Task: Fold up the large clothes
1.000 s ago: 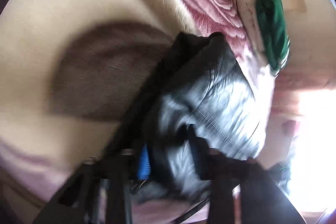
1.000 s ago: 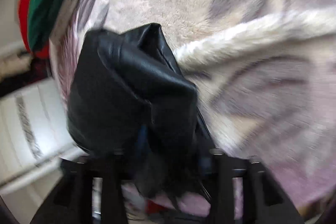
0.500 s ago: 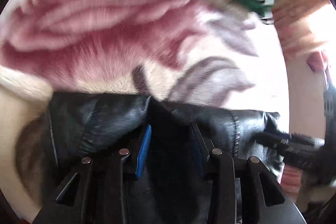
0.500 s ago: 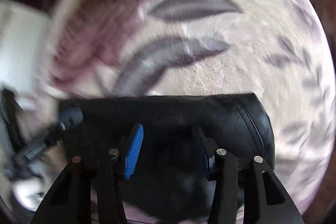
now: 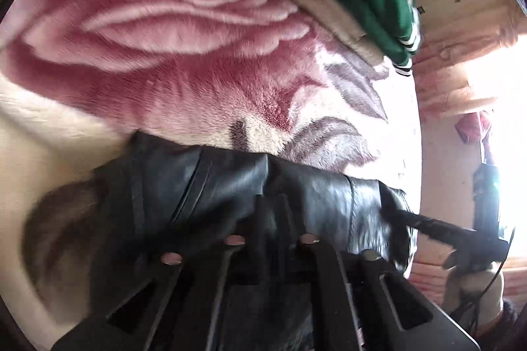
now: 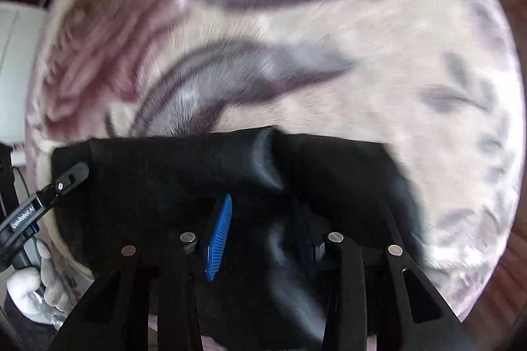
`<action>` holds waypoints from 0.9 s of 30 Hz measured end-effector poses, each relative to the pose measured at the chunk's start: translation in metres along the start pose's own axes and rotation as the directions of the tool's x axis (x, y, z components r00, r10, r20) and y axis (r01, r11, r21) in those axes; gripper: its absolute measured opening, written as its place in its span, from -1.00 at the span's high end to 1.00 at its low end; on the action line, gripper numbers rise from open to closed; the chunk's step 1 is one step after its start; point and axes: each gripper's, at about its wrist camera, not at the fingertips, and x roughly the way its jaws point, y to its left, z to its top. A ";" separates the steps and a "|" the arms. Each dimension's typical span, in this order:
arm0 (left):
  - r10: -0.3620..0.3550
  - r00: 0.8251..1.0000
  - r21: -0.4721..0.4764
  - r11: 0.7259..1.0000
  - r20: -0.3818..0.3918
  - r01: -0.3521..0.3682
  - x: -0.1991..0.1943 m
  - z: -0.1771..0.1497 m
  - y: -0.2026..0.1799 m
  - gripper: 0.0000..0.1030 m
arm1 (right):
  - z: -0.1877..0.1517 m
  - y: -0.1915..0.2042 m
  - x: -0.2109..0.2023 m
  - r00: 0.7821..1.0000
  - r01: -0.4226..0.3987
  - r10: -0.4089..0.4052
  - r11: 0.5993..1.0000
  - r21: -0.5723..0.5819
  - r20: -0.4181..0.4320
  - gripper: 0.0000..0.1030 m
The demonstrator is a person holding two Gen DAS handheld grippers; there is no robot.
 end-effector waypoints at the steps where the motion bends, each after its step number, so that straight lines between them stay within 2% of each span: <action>1: 0.007 1.000 -0.002 1.000 0.003 -0.007 -0.002 -0.004 0.001 0.15 | -0.008 -0.010 -0.013 0.999 0.014 -0.014 1.000 0.010 0.033 0.19; 2: 0.019 1.000 -0.010 1.000 0.008 -0.019 -0.005 -0.011 0.008 -0.40 | -0.016 -0.023 -0.020 0.998 0.035 -0.036 0.999 0.024 0.048 0.19; 3: 0.015 1.000 -0.016 1.000 0.014 -0.015 -0.002 -0.011 0.014 -0.45 | -0.021 -0.037 -0.016 0.998 0.050 -0.052 0.998 0.040 0.041 0.19; 4: 0.008 1.000 -0.026 1.000 0.010 -0.008 0.006 -0.014 0.022 -0.45 | -0.026 -0.049 -0.007 0.998 0.054 -0.055 0.997 0.052 0.019 0.20; 6: -0.012 1.000 -0.062 0.998 -0.013 0.011 0.028 -0.015 0.030 -0.44 | -0.031 -0.076 0.033 0.996 0.055 -0.047 0.993 0.107 -0.077 0.19; 8: 0.008 1.000 -0.060 0.998 -0.013 -0.009 0.037 -0.012 0.026 -0.45 | -0.028 -0.088 0.050 0.996 0.008 0.004 0.991 0.134 -0.088 0.18; 11: 0.028 0.999 -0.062 0.998 0.030 -0.026 0.012 -0.013 0.012 -0.45 | -0.017 -0.081 0.031 0.993 0.039 -0.025 0.992 0.117 -0.116 0.13; 12: 0.033 0.996 -0.063 0.998 0.083 -0.027 -0.011 -0.021 0.010 -0.45 | -0.016 -0.078 0.021 0.995 0.034 -0.022 0.992 0.118 -0.102 0.13; 14: 0.059 0.986 -0.079 0.996 0.156 -0.047 -0.043 -0.038 0.015 -0.45 | -0.020 -0.076 -0.003 0.998 0.001 0.006 0.992 0.128 -0.056 0.08; 16: 0.090 0.978 -0.125 0.990 0.187 -0.067 -0.065 -0.057 0.031 -0.45 | -0.032 -0.079 -0.024 0.998 -0.055 0.059 0.989 0.139 -0.026 -0.04; 17: 0.097 0.977 -0.156 0.985 0.187 -0.068 -0.070 -0.068 0.043 -0.45 | -0.041 -0.078 -0.032 0.995 -0.092 0.096 0.985 0.143 -0.019 -0.04; 20: 0.116 0.986 -0.289 0.954 0.121 -0.077 -0.064 -0.105 0.091 -0.45 | -0.072 -0.071 -0.037 0.979 -0.196 0.202 0.970 0.144 -0.023 -0.04; 23: 0.050 0.995 -0.396 0.918 0.091 -0.010 -0.045 -0.136 0.124 -0.45 | -0.095 -0.041 -0.020 0.958 -0.275 0.282 0.954 0.123 -0.049 -0.04; 25: 0.000 0.997 -0.431 0.901 0.083 0.036 -0.030 -0.148 0.131 -0.45 | -0.102 -0.020 0.000 0.950 -0.290 0.300 0.950 0.116 -0.085 -0.04; 27: 0.006 0.998 -0.441 0.897 0.060 0.021 -0.017 -0.151 0.132 -0.45 | -0.111 0.001 0.020 0.951 -0.271 0.282 0.958 0.093 -0.131 -0.04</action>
